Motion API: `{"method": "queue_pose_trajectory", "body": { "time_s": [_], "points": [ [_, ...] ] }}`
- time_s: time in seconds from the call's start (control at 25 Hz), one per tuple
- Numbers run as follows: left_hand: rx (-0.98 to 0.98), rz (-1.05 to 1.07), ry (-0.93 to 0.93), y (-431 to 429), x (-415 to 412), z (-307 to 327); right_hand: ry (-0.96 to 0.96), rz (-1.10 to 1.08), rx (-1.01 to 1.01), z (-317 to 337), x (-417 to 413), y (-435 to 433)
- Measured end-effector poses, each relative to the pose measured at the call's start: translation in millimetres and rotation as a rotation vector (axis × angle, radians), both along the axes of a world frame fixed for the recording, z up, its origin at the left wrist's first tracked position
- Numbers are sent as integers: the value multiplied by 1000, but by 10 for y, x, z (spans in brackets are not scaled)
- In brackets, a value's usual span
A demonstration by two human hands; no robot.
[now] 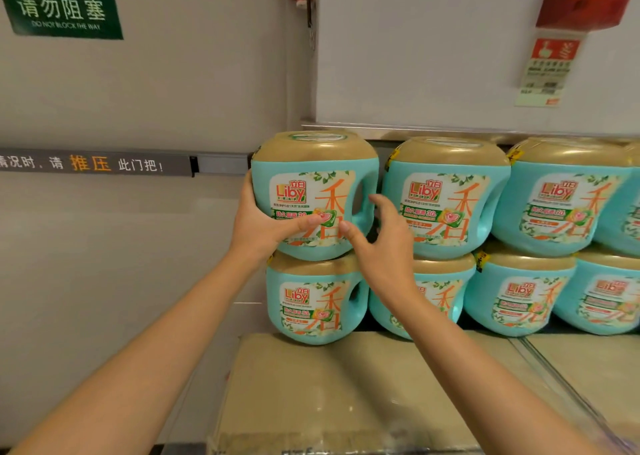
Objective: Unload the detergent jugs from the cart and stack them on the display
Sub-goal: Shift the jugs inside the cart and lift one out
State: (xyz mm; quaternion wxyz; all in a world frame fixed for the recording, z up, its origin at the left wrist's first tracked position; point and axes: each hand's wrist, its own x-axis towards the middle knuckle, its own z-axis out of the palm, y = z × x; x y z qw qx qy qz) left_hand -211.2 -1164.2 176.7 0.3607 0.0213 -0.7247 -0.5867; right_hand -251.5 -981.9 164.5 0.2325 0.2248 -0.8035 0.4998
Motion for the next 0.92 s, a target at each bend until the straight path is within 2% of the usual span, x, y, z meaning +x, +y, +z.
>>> {"method": "queue_pose_trajectory", "body": {
  "time_s": [0.12,0.4,0.64,0.84,0.92],
  "points": [
    [-16,-18,-26,14,-61,28,-55,23,15,-205,18,18],
    [-2,-16,-66,38,-113,-39,1,9,26,-354,-23,33],
    [-142,97,-139,95,27,-59,-25,34,26,-322,46,34],
    [-134,270,-130,255,300,-225,-78,-30,-10,-396,363,353],
    [-47,191,-87,433,501,-389,-157,-40,-34,-466,554,656]
  ]
}}
